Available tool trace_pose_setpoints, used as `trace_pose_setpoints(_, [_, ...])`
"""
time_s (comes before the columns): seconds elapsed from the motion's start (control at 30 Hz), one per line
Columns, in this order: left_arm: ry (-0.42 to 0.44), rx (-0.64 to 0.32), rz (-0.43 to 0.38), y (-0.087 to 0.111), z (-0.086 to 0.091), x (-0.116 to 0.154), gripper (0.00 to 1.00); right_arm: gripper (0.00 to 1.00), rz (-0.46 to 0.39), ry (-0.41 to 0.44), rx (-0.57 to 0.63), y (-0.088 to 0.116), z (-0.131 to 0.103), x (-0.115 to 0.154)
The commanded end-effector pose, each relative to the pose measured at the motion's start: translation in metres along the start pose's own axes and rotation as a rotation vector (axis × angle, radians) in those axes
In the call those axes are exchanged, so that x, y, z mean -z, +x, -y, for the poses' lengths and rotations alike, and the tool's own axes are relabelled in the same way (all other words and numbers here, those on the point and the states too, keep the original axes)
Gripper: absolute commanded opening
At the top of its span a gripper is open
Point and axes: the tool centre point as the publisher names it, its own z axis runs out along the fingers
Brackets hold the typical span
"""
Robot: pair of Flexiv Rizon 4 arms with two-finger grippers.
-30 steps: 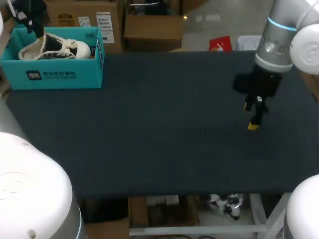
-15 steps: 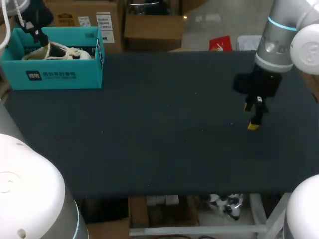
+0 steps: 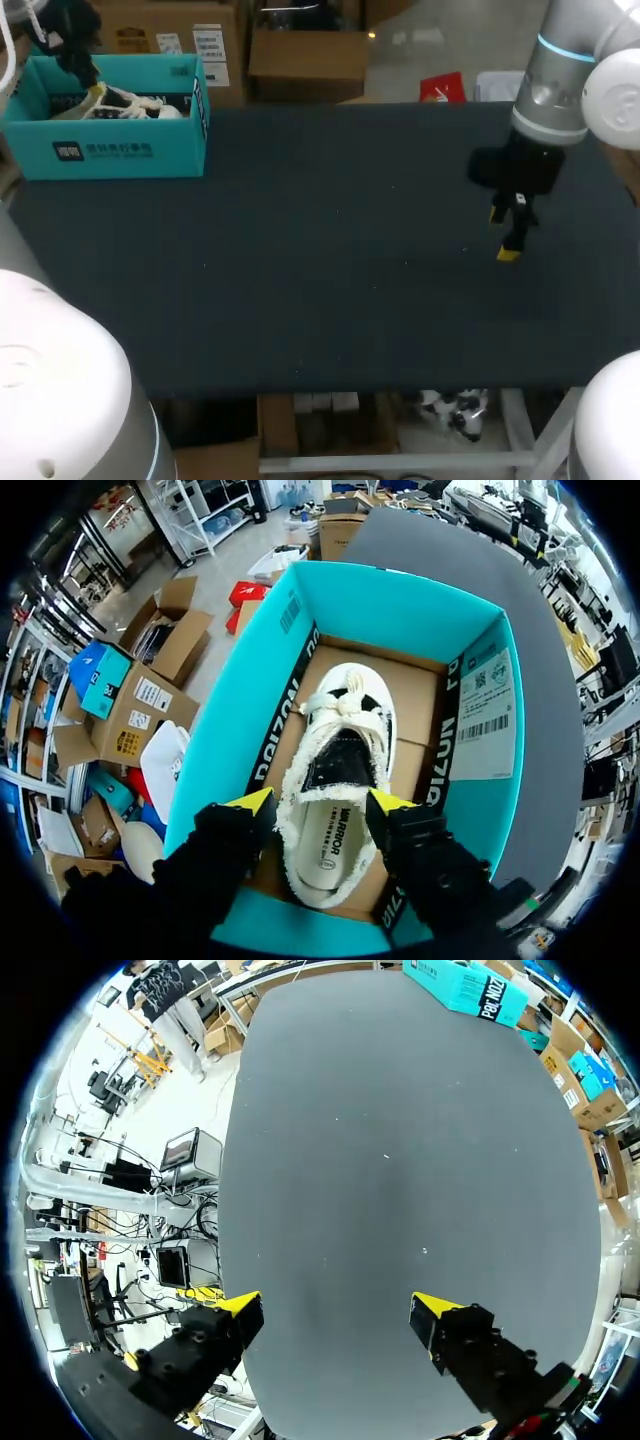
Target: Open the shoe tongue, take the insole out of the shoe, put the insole back into the shoe, and pack the shoe into the shoebox
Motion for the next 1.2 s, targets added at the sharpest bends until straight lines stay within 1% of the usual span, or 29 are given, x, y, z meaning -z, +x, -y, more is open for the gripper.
trace_pose_setpoints(0.03, [-0.034,0.019,-0.217,0.014,0.016,0.034,1.00,1.00,0.000,0.001,-0.001,0.001,0.000,0.001])
trace_pose_setpoints(0.1, [-0.047,0.031,-0.194,0.028,0.021,0.039,1.00,1.00,0.000,0.001,-0.001,0.001,0.000,0.001])
trace_pose_setpoints(0.17, [-0.059,0.039,-0.180,0.036,0.025,0.047,1.00,1.00,0.000,0.001,-0.001,0.001,0.000,0.001])
trace_pose_setpoints(0.43, [-0.105,0.027,-0.129,0.087,0.028,0.056,1.00,1.00,0.000,0.001,-0.001,0.001,0.000,0.001])
trace_pose_setpoints(0.5, [-0.105,0.037,-0.116,0.096,0.031,0.060,1.00,1.00,0.000,0.001,-0.001,0.001,0.000,0.001])
trace_pose_setpoints(0.57, [-0.113,0.035,-0.094,0.111,0.032,0.061,1.00,1.00,0.000,0.001,-0.001,0.001,0.000,0.001])
trace_pose_setpoints(0.7, [-0.121,0.032,-0.065,0.134,0.039,0.067,1.00,1.00,0.000,0.001,-0.001,0.001,0.000,0.001])
trace_pose_setpoints(0.97, [-0.140,0.024,0.013,0.188,0.050,0.067,1.00,1.00,0.000,0.001,-0.001,0.001,0.000,0.001])
trace_pose_setpoints(1.07, [-0.147,0.020,0.030,0.204,0.056,0.066,1.00,1.00,0.000,0.001,-0.001,0.001,0.000,0.001])
trace_pose_setpoints(1.2, [-0.152,0.023,0.043,0.217,0.064,0.063,1.00,1.00,0.000,0.001,-0.001,0.001,0.000,0.001])
